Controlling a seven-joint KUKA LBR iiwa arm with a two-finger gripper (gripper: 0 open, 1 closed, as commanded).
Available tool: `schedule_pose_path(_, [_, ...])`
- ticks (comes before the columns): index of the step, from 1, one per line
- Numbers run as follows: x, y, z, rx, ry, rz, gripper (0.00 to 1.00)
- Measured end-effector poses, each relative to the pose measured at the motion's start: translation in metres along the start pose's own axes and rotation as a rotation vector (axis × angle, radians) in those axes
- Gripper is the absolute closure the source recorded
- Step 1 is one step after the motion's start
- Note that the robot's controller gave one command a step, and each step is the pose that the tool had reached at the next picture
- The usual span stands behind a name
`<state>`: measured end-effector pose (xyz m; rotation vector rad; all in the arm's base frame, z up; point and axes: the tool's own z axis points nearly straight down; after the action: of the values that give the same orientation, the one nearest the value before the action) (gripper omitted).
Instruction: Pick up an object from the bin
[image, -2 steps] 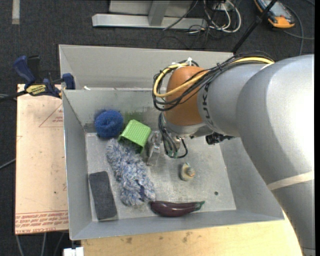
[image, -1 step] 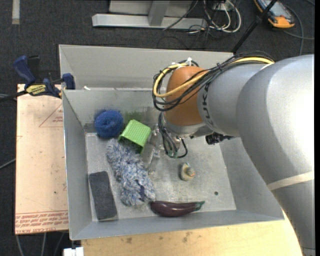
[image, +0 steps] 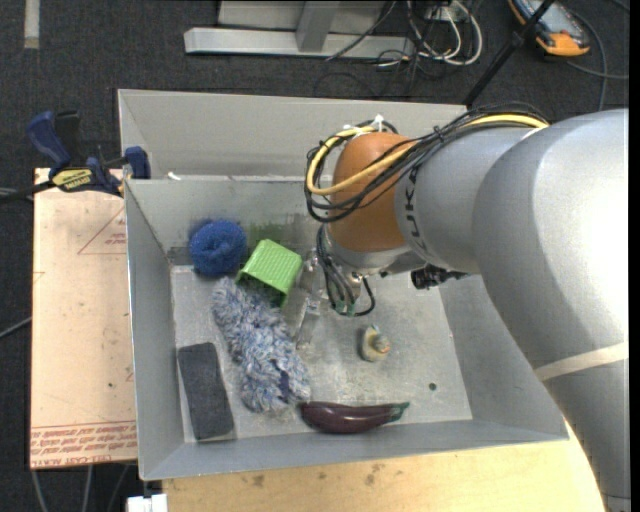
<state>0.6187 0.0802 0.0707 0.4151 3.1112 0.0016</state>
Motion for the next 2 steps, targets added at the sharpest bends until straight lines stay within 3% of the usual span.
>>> schedule_pose_path(1, [0.004,0.001,-0.044,0.003,0.008,-0.030,0.00])
schedule_pose_path(2, [0.008,0.048,-0.056,0.000,-0.007,-0.064,0.00])
